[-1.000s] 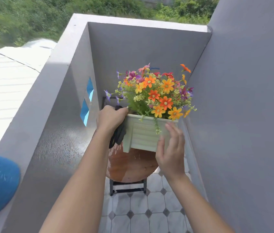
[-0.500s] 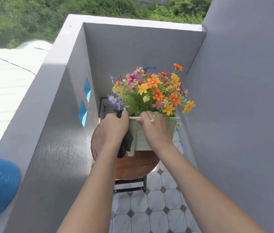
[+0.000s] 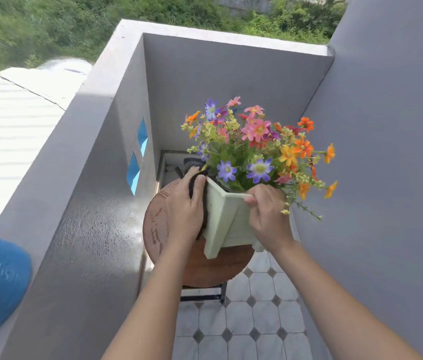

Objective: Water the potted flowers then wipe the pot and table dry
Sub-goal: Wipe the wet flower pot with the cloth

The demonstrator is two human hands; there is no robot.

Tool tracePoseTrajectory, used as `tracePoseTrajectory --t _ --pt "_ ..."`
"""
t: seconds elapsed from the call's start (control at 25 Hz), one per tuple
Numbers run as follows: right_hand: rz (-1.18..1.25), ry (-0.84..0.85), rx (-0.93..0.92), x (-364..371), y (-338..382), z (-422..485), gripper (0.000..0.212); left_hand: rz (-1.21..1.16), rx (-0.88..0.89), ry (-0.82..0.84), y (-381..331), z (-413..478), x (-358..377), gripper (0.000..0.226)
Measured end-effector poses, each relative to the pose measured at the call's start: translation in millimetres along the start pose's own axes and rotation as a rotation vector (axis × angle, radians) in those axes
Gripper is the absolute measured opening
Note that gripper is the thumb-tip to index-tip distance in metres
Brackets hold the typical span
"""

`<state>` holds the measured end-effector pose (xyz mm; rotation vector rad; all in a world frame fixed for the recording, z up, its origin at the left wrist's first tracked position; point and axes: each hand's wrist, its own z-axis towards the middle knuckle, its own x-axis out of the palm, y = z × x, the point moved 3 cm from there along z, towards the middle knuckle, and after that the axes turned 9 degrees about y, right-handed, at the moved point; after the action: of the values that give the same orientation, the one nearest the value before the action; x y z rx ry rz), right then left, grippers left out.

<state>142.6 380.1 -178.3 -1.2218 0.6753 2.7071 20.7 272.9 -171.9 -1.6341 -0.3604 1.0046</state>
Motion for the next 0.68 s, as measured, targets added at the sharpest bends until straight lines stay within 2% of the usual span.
tracePoseTrajectory --t 0.08,0.12,0.24,0.32,0.4,0.52,0.6,0.68 --pt "0.013 -0.006 -0.009 2.9 -0.7 -0.6 0.060 0.010 -0.101 -0.004 9.3 4.6 -1.7 0.038" --pt "0.023 0.002 -0.009 3.4 -2.8 1.5 0.060 0.009 -0.053 -0.018 8.5 -1.1 0.0 0.037" --pt "0.047 0.027 0.010 0.3 -12.9 9.0 0.058 -0.095 0.288 -0.053 -3.8 -28.4 14.3 0.036" --pt "0.074 0.034 0.021 -3.2 -18.2 8.3 0.058 -0.056 0.370 -0.070 0.1 -24.8 24.5 0.039" --pt "0.099 0.023 0.039 -6.4 -22.2 1.7 0.059 0.004 0.303 -0.104 5.1 -3.4 27.5 0.042" --pt "0.114 0.000 0.089 -8.2 -27.0 -10.6 0.060 0.069 0.024 -0.105 23.9 27.0 28.5 0.038" --pt "0.102 -0.020 0.125 -9.4 -28.3 -14.3 0.052 0.119 -0.137 -0.107 36.7 26.6 28.6 0.038" --pt "0.109 -0.043 0.146 -12.3 -29.9 -13.9 0.045 0.177 -0.175 -0.112 38.9 5.3 31.6 0.039"
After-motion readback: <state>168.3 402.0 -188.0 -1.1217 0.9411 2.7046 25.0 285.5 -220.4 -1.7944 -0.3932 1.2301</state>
